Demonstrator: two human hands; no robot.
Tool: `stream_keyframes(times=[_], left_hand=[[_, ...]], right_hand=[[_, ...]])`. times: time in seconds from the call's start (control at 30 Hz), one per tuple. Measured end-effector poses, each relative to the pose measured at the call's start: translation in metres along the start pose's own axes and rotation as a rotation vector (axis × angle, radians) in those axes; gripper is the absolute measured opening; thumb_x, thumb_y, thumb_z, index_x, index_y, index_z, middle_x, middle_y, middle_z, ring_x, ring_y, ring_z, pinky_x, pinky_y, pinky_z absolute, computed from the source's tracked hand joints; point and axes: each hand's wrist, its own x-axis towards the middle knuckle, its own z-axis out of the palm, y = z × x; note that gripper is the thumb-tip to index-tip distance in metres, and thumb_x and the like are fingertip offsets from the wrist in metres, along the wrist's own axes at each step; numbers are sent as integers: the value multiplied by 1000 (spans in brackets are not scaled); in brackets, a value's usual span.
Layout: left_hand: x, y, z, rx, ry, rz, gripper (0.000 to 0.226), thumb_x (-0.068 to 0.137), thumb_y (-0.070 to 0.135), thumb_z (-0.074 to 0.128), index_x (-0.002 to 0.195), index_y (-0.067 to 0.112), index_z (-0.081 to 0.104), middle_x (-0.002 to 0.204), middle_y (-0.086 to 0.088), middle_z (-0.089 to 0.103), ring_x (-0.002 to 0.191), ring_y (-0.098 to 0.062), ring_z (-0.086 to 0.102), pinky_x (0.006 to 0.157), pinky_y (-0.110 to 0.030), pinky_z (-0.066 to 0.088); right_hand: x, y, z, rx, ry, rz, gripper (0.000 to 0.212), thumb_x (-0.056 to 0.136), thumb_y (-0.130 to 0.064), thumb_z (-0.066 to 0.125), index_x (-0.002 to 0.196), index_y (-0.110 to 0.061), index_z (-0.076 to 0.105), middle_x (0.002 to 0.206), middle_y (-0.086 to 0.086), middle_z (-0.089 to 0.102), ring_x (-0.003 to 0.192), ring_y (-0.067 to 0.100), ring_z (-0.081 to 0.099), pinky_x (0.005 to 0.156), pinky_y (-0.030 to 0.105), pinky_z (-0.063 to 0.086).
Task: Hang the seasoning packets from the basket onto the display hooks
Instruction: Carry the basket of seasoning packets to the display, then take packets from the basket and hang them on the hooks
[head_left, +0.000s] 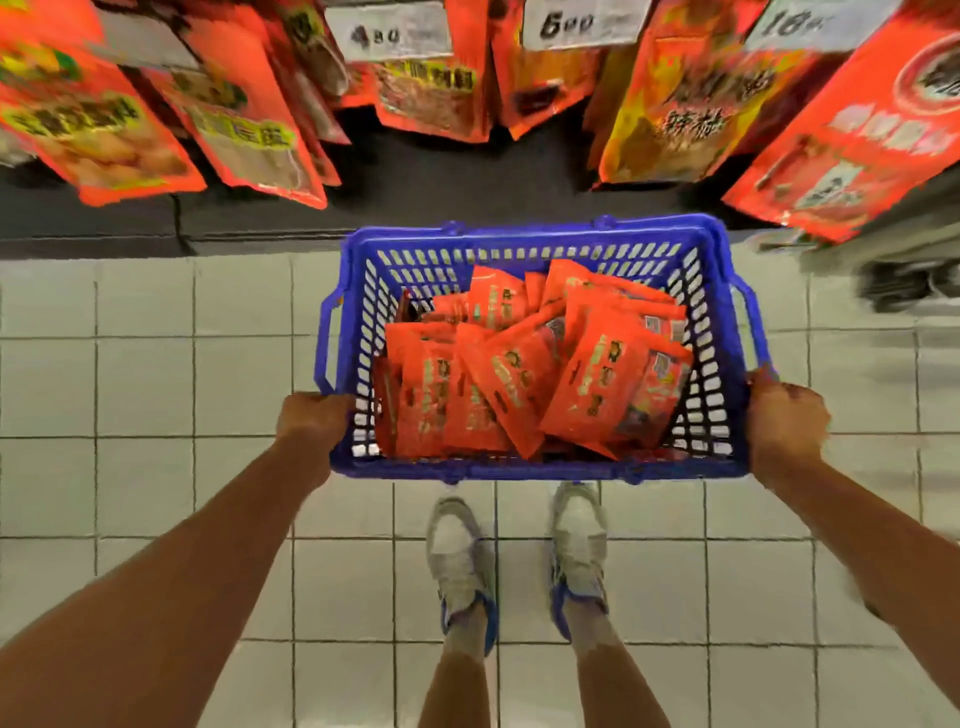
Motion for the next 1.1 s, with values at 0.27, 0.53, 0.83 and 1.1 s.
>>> stream_keyframes(times=[0.27, 0.53, 0.83, 1.1], left_hand=[[18, -11, 31, -86, -174, -100, 29, 86, -4, 70, 114, 3, 63, 100, -18, 69, 93, -33, 67, 86, -45, 56], [-32, -22, 22, 426, 34, 264, 20, 89, 15, 57, 102, 5, 70, 98, -14, 71, 92, -40, 63, 77, -36, 51], [-99, -36, 80, 258, -225, 354, 14, 90, 3, 55, 82, 3, 67, 76, -14, 68, 72, -28, 61, 62, -30, 48], [-159, -38, 136, 26, -571, 610, 89, 76, 24, 88, 147, 33, 36, 124, 36, 55, 108, 25, 50, 85, 1, 40]], right_hand=[[28, 35, 32, -49, -169, 21, 39, 81, -42, 54, 89, -7, 69, 88, 16, 67, 74, 30, 59, 63, 34, 43], [-14, 17, 27, -330, -79, -498, 65, 81, -9, 69, 140, -2, 44, 138, 23, 47, 125, 40, 47, 100, 48, 44], [-16, -28, 70, -791, -403, -759, 43, 89, -37, 68, 128, -20, 60, 127, 10, 66, 114, 34, 60, 98, 45, 49], [-98, -42, 58, -196, -809, -585, 15, 93, -31, 70, 94, -16, 70, 84, -2, 73, 81, 20, 71, 79, 44, 59]])
